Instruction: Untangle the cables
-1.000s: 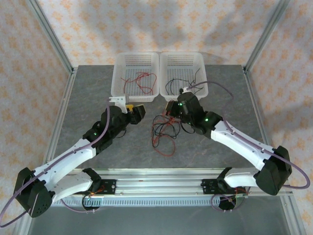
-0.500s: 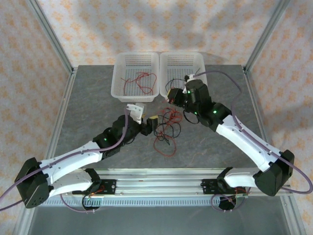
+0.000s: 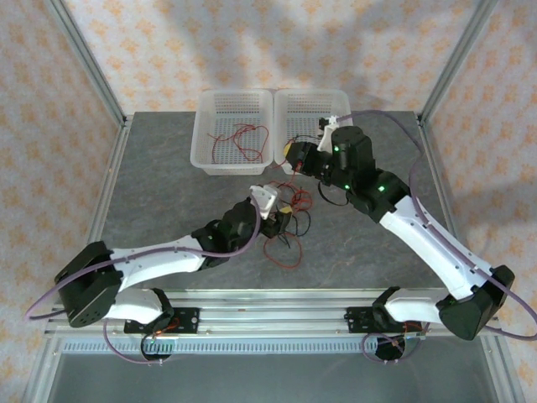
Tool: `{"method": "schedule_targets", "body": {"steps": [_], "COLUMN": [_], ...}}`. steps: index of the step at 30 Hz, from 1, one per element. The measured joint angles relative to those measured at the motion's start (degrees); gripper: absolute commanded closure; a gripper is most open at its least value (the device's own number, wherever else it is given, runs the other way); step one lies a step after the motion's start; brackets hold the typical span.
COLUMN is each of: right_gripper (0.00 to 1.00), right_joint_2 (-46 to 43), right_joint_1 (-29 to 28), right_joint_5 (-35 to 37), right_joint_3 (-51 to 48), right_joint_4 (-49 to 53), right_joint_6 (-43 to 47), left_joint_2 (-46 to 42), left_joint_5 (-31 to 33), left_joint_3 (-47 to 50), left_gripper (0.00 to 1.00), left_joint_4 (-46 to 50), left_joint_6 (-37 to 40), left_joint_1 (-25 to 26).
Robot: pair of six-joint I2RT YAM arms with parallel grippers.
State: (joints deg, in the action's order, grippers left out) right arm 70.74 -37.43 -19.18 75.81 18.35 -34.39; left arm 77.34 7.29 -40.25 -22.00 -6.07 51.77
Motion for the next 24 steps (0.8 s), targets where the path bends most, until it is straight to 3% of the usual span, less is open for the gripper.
{"method": "schedule_targets", "body": {"steps": [10,15,24], "right_gripper": [1.0,1.0,1.0], "right_joint_2": [-1.33,-1.4,0.76], "right_joint_1": [0.0,0.0,0.0], "right_joint_5": [-0.35,-0.26,-0.11], "right_joint_3": [2.78,5.35,14.4], "right_joint_4": [1.55,2.43,4.13], "right_joint_6": [0.07,0.66,2.95], "left_joint_2": [8.98,9.99,9.53], "left_joint_5": [8.04,11.26,12.74], "left_joint_3": [-2.89,-2.78,4.83], "left_gripper": [0.74,0.78,0.75], "left_joint_4": [-1.88,-2.49,-5.42], "left_joint_6": [-2.78,-3.56,-7.45], "left_joint_1": [0.0,0.0,0.0]}}
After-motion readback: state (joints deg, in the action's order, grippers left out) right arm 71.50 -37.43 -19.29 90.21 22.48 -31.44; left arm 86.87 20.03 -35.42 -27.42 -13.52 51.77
